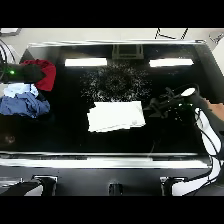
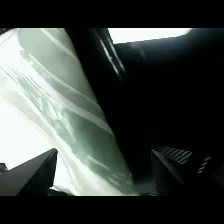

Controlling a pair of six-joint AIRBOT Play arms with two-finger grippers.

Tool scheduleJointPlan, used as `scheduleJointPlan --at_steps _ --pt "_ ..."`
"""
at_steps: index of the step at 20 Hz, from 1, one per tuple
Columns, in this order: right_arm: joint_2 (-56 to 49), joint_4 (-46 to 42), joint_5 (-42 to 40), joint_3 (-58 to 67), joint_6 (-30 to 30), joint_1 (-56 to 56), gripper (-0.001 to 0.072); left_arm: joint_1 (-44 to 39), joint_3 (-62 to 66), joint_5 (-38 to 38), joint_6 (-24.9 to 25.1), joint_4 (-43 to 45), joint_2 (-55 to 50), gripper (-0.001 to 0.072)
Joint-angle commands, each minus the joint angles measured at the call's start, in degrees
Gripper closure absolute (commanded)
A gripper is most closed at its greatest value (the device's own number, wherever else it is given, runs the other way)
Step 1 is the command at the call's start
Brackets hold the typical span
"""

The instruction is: Fold the clothes and pants, and hang the long-sleeved shirts on hangers.

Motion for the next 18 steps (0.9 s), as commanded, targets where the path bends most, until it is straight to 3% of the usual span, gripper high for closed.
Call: scheduleJointPlan --at_steps 1,2,3,4,5,7,9,14,18 --pt "-3.15 8.04 -3.82 -1.4 -5.27 2.64 0.0084 -1.49 -0.28 0.07 -0.52 0.04 0.04 0.068" --pt "-3.65 8.2 -4.76 -1.4 -4.74 3.58 0.0092 -1.84 -0.28 0.07 -0.52 0.04 0.04 0.0681" --pt "-4.09 8.46 -4.98 -1.38 -4.15 4.44 0.0206 -2.19 -0.28 0.07 -0.52 0.07 0.04 0.068" --pt "-4.15 8.9 -4.81 -1.33 -4.31 4.9 0.0476 -2.29 -0.28 0.07 -0.52 0.04 0.04 0.068" --pt "-4.09 9.94 -3.52 -0.72 -5.09 4.92 0.0668 -2.38 -0.28 0.07 -0.52 0.07 0.04 0.068" --pt "-3.52 11.21 2.47 3.67 -8.79 2.78 0.067 -2.38 -0.28 0.09 -0.5 0.07 0.04 0.068" --pt "-1.77 11.1 7.45 10.95 -7.74 -1.7 0.0671 -2.38 -0.28 0.09 -0.48 0.07 0.02 0.068" --pt "4.55 5.31 12.46 28.55 3.76 -19.21 0.0671 -2.38 -0.28 0.35 -0.04 0.09 0.02 0.068" --pt "7.67 2.58 13.62 37.2 8.94 -32.79 0.067 -2.4 -0.28 2.08 -0.04 0.07 0.02 0.068"
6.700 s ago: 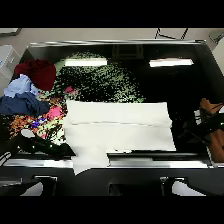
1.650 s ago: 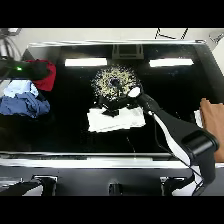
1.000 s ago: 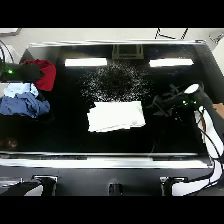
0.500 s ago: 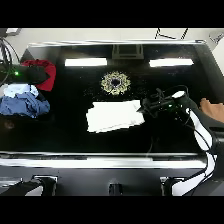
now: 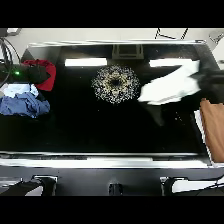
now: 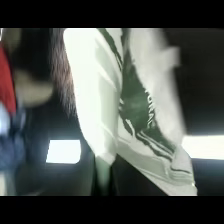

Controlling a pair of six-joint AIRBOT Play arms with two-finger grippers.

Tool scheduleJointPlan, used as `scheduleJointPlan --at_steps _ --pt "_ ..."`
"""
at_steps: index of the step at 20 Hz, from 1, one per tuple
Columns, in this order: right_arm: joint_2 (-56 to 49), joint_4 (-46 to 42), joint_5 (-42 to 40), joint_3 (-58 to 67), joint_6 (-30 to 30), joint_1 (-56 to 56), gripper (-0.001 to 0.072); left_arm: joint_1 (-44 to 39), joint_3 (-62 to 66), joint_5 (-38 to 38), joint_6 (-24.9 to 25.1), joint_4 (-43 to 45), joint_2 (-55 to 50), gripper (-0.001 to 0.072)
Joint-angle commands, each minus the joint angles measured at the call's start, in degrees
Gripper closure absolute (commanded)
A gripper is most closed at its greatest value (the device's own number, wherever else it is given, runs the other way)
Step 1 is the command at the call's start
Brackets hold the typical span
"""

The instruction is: Fold the clothes and pants, and hang the long-sleeved shirts on hangers.

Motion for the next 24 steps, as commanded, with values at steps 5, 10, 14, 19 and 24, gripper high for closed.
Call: scheduleJointPlan --at_steps 5,10,14,19,24 --pt "3.61 -2.34 4.24 9.64 10.01 -23.26 0.067 -0.04 -0.02 1.07 0.15 0.0 0.02 0.068" --pt "5.07 -4.09 7.04 9.75 16.17 -33.66 0.067 -0.09 -0.02 1.07 0.17 0.0 0.02 0.068" --pt "5.95 -16.06 10.08 9.73 21.27 -36.46 0.0669 -0.09 -0.02 1.09 0.15 0.0 0.02 0.068" --pt "7.41 -35.12 18.6 5.05 17.49 -36.46 0.0669 -0.09 -0.02 1.05 0.15 -0.04 0.04 0.068" --pt "14.32 -41.72 12.7 -15.89 16.81 -36.5 0.0669 -0.11 -0.02 1.03 0.13 -1.09 0.04 0.068"
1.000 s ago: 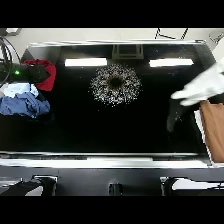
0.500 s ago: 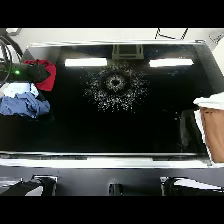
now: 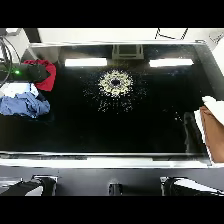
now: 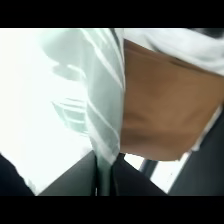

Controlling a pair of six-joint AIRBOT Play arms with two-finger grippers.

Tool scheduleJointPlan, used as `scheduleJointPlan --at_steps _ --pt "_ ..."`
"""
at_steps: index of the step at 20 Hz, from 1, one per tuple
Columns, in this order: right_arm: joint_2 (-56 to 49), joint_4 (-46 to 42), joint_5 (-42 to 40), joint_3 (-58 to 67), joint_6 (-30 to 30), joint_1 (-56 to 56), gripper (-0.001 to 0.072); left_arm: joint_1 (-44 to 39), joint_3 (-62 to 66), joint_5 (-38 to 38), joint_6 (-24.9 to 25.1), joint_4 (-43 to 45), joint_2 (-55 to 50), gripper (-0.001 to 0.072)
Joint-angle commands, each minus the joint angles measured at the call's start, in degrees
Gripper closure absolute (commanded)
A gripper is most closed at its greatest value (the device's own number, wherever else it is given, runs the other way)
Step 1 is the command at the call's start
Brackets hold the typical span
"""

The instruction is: Fold the clothes and pants, and hang the long-sleeved shirts on hangers.

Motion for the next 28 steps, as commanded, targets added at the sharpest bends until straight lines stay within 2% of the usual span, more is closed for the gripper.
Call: scheduleJointPlan --at_steps 1,4,7,8,9,10,13,16,17,18,19,20,21,22,23,24,25,28 --pt "4.22 -7.3 -4.24 -13.94 -1.2 -0.09 0.0669 -0.02 -0.02 -0.09 -0.02 -0.76 0.04 0.068" --pt "4.94 -11.13 -7.74 -21.9 -2.19 -0.09 0.0668 0.0 -0.02 -0.22 -0.02 -0.76 0.04 0.068" --pt "4.92 -11.63 -10.47 -23.98 -2.38 -0.09 0.0663 0.0 -0.02 -0.22 -0.02 -0.74 0.04 0.068" --pt "4.94 -12.26 -11.08 -23.96 -2.47 -0.09 0.0577 0.0 -0.02 -0.2 -0.02 -0.72 0.04 0.068" --pt "4.94 -12.63 -11.43 -23.82 -4.07 -0.09 0.0319 0.0 -0.02 -0.2 0.0 -0.72 0.04 0.068" --pt "4.94 -12.59 -11.63 -23.1 -7.15 -0.09 0.0019 0.0 -0.02 -0.2 0.0 -0.72 0.04 0.068" --pt "4.94 -4.5 -15.54 -12.68 -13.4 0.07 0.0008 0.0 0.74 1.88 0.39 -0.7 0.04 0.068" --pt "5.33 3.45 -28.22 3.65 -17.62 6.93 0.0008 -0.28 2.45 14.51 1.64 2.49 -0.09 0.0683" --pt "5.62 3.89 -31.71 7.17 -17.68 11.39 0.001 -0.94 2.56 17.27 -0.26 9.49 -0.76 0.0684" --pt "6.01 4.02 -34.29 9.2 -17.66 16.65 0.0012 -1.86 2.6 16.9 -5.18 17.9 -2.08 0.0684" --pt "6.34 4.0 -35.28 9.84 -17.62 22.97 0.0014 -2.36 2.58 13.64 -9.6 25.53 -3.98 0.0683" --pt "6.27 3.96 -33.88 9.68 -16.87 28.87 0.0018 -2.36 2.58 8.66 -11.02 28.39 -6.08 0.0681" --pt "5.57 3.96 -30.77 8.83 -15.63 35.08 0.0017 -1.86 2.45 2.51 -10.99 27.87 -8.52 0.0633" --pt "4.15 3.96 -26.01 7.65 -14.64 40.63 0.0017 -1.51 2.03 -3.78 -10.97 25.97 -10.82 0.037" --pt "2.47 4.02 -21.03 6.23 -13.07 44.92 0.0017 -1.31 1.07 -10.38 -10.69 23.32 -12.94 0.0016" --pt "0.74 4.02 -16.5 4.04 -11.96 48.89 0.0019 -1.38 -1.14 -15.69 -7.78 20.65 -14.29 0.0002" --pt "-0.39 3.93 -13.55 1.73 -12.09 51.98 0.002 -1.86 -5.01 -15.74 -5.73 17.62 -13.7 0.0003" --pt "-0.68 -0.48 -13.38 -4.04 -12.26 58.23 0.002 -3.91 -16.83 -2.78 -6.43 16.04 -6.4 0.0003"
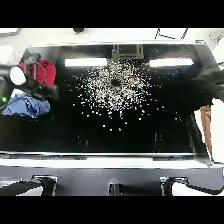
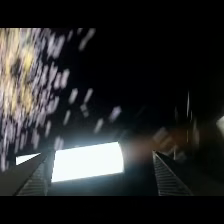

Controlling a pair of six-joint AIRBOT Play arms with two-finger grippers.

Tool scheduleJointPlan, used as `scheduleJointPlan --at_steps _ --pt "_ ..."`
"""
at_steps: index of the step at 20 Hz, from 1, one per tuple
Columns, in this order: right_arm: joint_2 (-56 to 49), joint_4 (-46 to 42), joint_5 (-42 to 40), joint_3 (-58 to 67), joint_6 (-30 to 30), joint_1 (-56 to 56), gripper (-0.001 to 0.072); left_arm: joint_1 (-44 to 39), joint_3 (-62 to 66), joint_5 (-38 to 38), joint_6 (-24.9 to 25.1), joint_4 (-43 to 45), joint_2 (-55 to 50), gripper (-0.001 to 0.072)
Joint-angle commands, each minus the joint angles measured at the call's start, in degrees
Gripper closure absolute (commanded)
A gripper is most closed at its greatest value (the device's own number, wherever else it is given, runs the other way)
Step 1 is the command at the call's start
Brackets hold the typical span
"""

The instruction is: Fold the clothes and pants, and hang the long-sleeved shirts on hangers.

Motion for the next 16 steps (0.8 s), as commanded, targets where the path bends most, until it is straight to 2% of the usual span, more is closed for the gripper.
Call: scheduleJointPlan --at_steps 1,16 --pt "-1.2 -6.19 4.42 -4.44 0.81 8.9 0.0019 -1.51 -10.25 5.14 0.59 -1.84 4.55 0.0003" --pt "-1.2 -7.96 5.46 -4.42 0.79 9.94 0.0019 -1.25 -10.73 4.7 0.57 -1.86 4.11 0.0"
